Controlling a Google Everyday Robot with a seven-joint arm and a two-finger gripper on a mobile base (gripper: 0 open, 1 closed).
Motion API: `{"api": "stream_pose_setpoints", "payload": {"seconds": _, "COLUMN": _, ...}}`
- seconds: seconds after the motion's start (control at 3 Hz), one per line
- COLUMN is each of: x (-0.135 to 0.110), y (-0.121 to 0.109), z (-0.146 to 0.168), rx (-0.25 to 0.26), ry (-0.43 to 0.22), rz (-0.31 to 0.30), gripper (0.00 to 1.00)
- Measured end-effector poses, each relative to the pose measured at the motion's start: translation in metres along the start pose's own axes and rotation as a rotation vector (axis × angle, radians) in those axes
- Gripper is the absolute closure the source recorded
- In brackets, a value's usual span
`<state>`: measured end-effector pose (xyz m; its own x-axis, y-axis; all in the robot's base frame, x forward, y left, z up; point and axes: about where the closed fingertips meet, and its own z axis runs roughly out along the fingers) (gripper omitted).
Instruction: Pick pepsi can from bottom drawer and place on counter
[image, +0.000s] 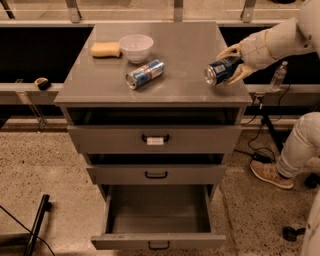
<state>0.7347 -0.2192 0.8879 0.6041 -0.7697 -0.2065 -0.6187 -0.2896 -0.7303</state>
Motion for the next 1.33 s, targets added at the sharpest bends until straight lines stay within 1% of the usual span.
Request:
{"api": "stream_pose_setpoints", "payload": {"seconds": 0.33, "x": -0.014, "y": -0.015, "z": 0.024, "rx": -0.012, "ry": -0.046, "rz": -0.036, "gripper": 1.0}}
{"api": "stream_pose_setpoints", "payload": {"seconds": 0.67, "x": -0.027, "y": -0.029, "z": 0.047, "rx": -0.03, "ry": -0.086, "rz": -0.061, "gripper": 0.81}}
{"api": "stream_pose_setpoints", "payload": {"seconds": 1.0, "x": -0.03, "y": -0.034, "z": 0.051, "rx": -0.03, "ry": -0.094, "rz": -0.067, "gripper": 0.58}}
{"api": "stream_pose_setpoints", "payload": {"seconds": 1.33, "x": -0.03, "y": -0.034, "z": 0.051, "rx": -0.03, "ry": -0.094, "rz": -0.067, "gripper": 0.35}}
